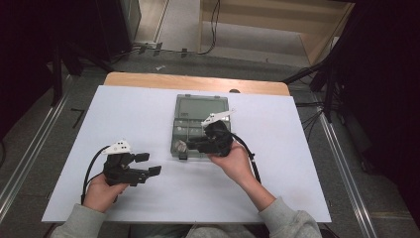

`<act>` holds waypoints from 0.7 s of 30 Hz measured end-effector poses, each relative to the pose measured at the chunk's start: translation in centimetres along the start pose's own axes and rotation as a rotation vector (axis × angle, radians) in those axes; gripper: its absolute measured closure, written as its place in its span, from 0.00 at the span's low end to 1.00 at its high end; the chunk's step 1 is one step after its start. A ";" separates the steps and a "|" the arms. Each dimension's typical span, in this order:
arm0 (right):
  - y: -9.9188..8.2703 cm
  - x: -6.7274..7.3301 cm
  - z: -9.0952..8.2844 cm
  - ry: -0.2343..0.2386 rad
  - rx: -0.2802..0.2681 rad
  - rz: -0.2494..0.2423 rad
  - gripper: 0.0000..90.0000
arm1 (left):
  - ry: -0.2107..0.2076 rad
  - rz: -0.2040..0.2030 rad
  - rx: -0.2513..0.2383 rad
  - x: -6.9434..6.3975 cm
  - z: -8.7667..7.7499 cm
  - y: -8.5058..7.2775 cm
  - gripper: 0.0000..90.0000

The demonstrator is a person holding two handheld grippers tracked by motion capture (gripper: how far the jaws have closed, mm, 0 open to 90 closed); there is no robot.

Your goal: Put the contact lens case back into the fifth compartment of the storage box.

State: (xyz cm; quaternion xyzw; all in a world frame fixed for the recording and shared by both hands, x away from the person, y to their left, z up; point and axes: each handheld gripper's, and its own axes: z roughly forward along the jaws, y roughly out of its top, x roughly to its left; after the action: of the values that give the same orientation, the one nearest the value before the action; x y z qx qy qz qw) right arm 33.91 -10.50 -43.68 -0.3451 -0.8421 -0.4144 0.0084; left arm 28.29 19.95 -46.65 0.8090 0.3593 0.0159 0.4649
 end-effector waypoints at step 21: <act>0.8 -1.2 2.7 0.008 0.058 0.000 0.98 | 0.031 -0.021 -0.004 -0.1 -1.1 -1.0 0.28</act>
State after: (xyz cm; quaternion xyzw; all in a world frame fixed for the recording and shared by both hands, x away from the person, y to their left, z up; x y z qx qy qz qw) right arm 36.00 -8.95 -45.23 -0.3430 -0.8537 -0.3912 0.0219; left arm 27.29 20.98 -46.78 0.8041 0.3748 0.0243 0.4609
